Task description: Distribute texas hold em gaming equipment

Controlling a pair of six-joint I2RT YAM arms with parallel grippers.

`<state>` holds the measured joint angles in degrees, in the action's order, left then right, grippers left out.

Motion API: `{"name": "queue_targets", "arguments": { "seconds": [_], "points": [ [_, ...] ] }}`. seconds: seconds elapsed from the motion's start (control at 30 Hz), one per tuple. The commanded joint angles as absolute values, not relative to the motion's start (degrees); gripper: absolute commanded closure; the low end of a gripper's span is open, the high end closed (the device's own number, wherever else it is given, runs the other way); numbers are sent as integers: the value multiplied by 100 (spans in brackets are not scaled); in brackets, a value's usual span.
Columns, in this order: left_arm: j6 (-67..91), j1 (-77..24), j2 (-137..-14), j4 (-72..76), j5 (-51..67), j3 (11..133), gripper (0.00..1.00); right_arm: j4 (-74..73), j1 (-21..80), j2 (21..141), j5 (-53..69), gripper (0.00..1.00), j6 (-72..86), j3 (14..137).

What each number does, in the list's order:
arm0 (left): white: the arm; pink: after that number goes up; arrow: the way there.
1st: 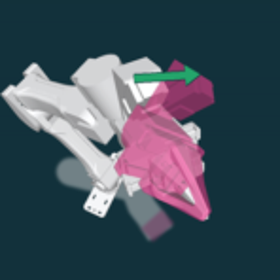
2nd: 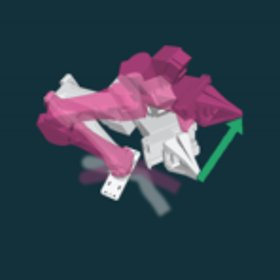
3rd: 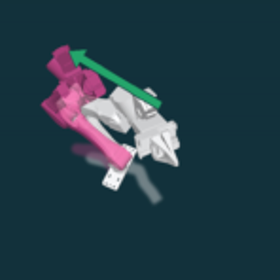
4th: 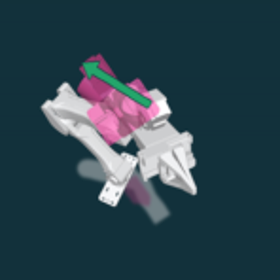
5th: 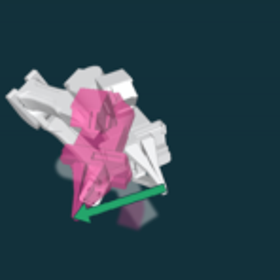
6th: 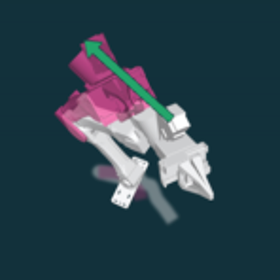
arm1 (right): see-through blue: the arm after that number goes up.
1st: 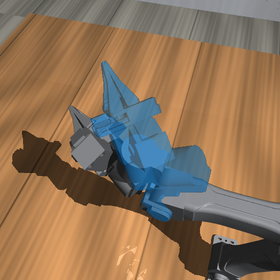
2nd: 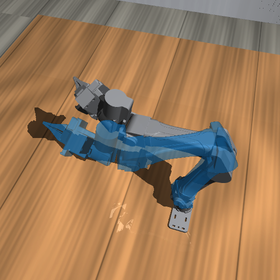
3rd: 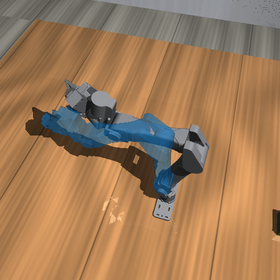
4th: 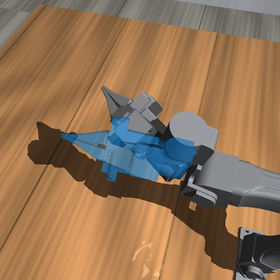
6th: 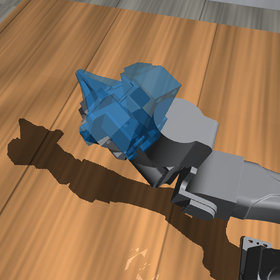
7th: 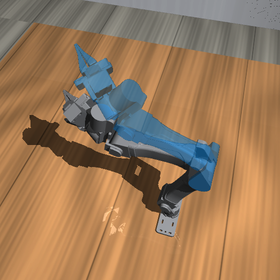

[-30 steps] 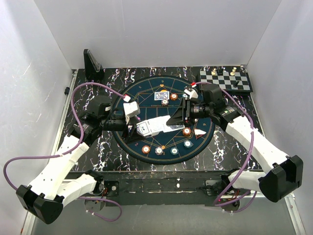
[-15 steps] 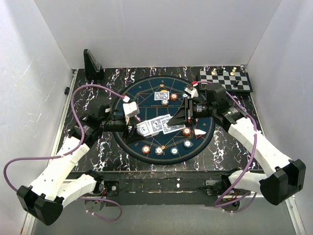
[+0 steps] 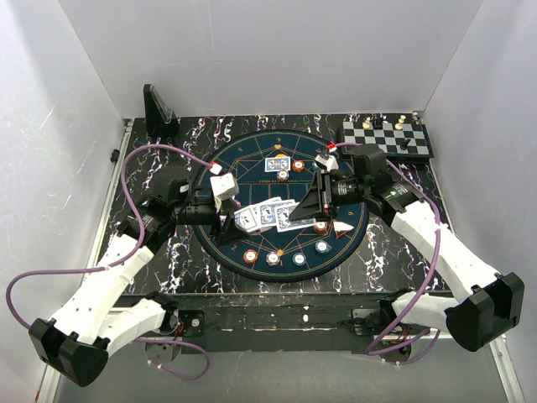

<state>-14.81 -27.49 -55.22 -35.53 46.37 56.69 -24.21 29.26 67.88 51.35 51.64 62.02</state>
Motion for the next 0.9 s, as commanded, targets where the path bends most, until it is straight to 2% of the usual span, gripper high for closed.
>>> {"name": "queue_targets", "arguments": {
  "seconds": [0.0,0.13,0.3,0.87],
  "points": [
    [-1415,-2725,-5361,-3393,4799,5687,100,-2645,2909,6811,5361,69,4948,6267],
    [-1406,-2725,-5370,-3401,4790,5687,100,-2602,2909,6838,5388,68,4966,6319],
    [-1380,-2725,-5370,-3393,4790,5704,100,-2619,2909,6917,5396,56,5019,6442],
    [-1266,-2654,-5344,-3313,4772,5687,100,-3287,2892,6733,5229,51,4887,6425]
  ]
}}
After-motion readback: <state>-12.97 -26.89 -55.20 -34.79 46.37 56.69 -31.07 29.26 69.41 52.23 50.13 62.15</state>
